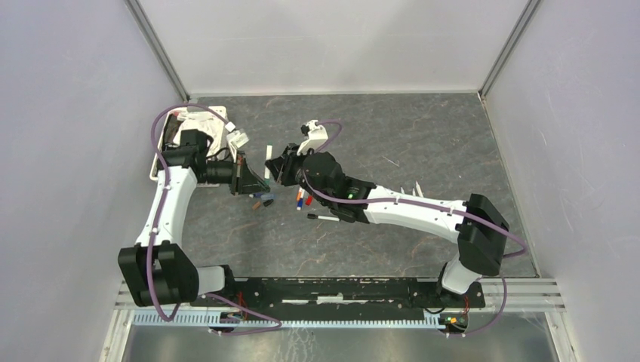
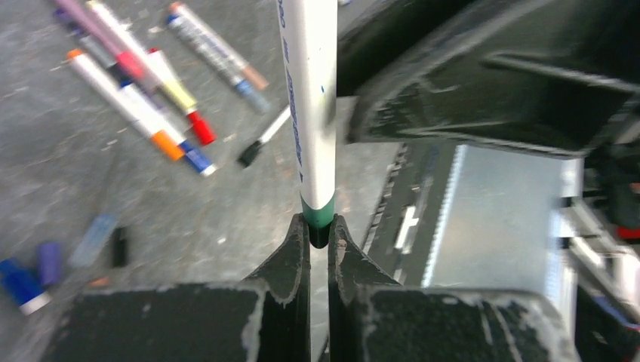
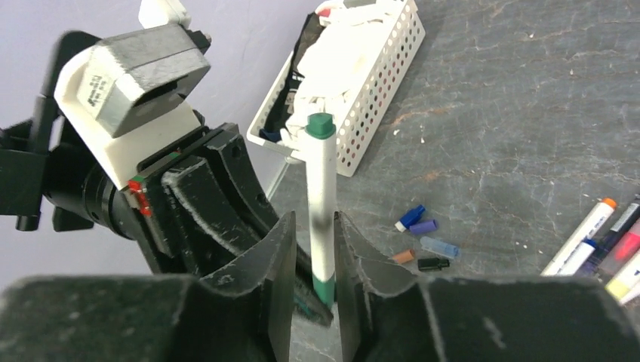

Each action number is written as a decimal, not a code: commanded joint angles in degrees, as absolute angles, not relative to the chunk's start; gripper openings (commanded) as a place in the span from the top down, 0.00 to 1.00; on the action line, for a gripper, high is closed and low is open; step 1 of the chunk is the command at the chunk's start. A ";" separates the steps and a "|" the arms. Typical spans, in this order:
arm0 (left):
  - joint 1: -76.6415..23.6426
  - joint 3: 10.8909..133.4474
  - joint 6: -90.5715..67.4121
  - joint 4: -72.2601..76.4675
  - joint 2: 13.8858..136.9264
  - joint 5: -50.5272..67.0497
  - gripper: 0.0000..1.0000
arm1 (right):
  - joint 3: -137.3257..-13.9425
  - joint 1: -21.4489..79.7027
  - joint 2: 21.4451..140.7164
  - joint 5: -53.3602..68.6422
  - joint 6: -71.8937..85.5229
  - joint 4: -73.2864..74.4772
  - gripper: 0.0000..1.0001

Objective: Open the pen caps
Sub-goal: Pick up the pen from the center of the board, then open the pen cap from the pen.

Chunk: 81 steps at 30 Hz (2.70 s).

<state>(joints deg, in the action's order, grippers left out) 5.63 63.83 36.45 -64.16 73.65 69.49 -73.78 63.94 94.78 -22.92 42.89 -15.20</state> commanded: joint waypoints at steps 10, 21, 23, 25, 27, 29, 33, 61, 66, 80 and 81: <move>5.15 65.01 44.80 -55.50 70.63 42.66 0.98 | -73.96 53.58 88.78 -1.98 36.85 -3.89 0.53; 3.46 61.57 58.86 -55.33 67.00 33.80 0.98 | -85.60 46.36 95.98 17.47 30.88 8.74 0.33; 2.86 60.85 62.50 -56.12 65.46 32.53 0.98 | -89.95 45.75 98.94 20.33 29.56 12.25 0.31; 1.70 60.34 65.83 -57.26 63.99 31.04 0.98 | -92.48 45.62 101.01 22.76 29.09 14.05 0.30; 0.73 59.76 69.47 -58.81 62.49 29.85 0.98 | -93.86 45.49 102.87 26.03 29.51 14.42 0.29; -1.09 59.07 72.76 -60.14 60.75 29.12 0.98 | -94.39 45.48 104.14 28.57 29.97 14.38 0.29; -2.44 58.13 78.17 -63.18 58.04 29.32 0.98 | -94.37 45.57 105.84 34.80 31.49 13.53 0.28; -10.63 56.30 87.48 -65.07 52.20 21.54 0.98 | -92.55 53.39 112.32 41.00 35.75 10.45 0.58; -11.16 56.51 90.21 -67.95 51.10 23.34 0.98 | -92.22 53.67 113.31 42.69 36.42 9.15 0.77; -11.26 60.49 83.74 -73.04 53.80 33.27 0.34 | -75.32 52.91 103.63 47.65 37.85 -6.54 1.00; -11.25 60.37 83.35 -73.16 54.10 33.94 0.34 | -74.61 52.85 103.05 47.89 38.56 -8.15 1.00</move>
